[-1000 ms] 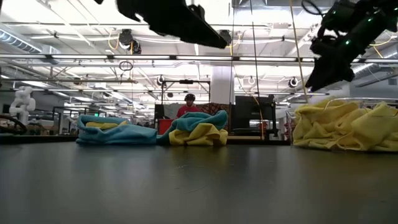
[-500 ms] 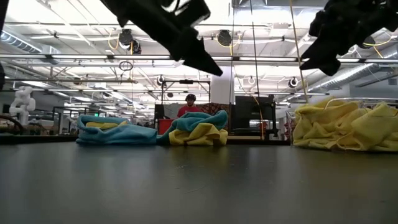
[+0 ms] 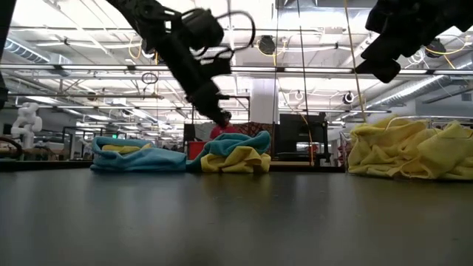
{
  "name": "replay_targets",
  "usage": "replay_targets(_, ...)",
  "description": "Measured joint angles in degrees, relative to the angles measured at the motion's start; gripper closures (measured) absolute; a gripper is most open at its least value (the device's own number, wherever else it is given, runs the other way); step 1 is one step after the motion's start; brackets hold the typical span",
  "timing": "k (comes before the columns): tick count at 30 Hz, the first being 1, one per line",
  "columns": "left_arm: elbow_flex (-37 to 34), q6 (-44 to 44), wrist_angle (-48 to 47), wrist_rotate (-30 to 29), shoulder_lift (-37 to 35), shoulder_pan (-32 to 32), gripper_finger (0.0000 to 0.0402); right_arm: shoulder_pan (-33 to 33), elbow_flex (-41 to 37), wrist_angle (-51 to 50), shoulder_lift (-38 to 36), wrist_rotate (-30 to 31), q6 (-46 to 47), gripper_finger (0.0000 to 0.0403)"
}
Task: Sort microfiber towel by color & place in baskets
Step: Put the blue towel into the bottom transparent bin
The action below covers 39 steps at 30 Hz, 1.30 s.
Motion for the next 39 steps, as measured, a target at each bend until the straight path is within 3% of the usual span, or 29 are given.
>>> replay_targets(4, 0.0, -4.54, -8.95, -0.36, 0.0, 2.19, 0.0153, 3.3, 0.0, 0.75, 0.64, 2.62, -0.19, 0.0218)
replay_targets(11, 0.0, -8.98, -19.35, -7.23, 0.0, 4.93, 0.0153, 7.81, 0.02, 2.23, 2.63, 4.01, -0.42, 0.0218)
replay_targets(26, 0.35, -9.89, -22.41, -7.44, 10.79, 11.36, 0.0158, 17.51, 0.02, 2.18, 7.39, 8.56, 1.72, 0.0218)
replay_targets(30, 0.46, -8.96, -24.23, -7.28, 12.37, 11.92, 0.0215, 19.96, 0.02, 2.2, 8.08, 11.78, 2.84, 0.0218)
replay_targets(35, 0.89, -7.21, -30.33, -7.31, 11.46, 11.96, 0.0369, 22.31, 0.02, 2.49, 8.77, 15.29, 3.01, 0.0218)
replay_targets(39, 2.19, -7.24, -34.89, -9.64, 8.65, 11.59, 0.0388, 23.42, 0.02, 4.24, 9.53, 15.96, 3.01, 0.0218)
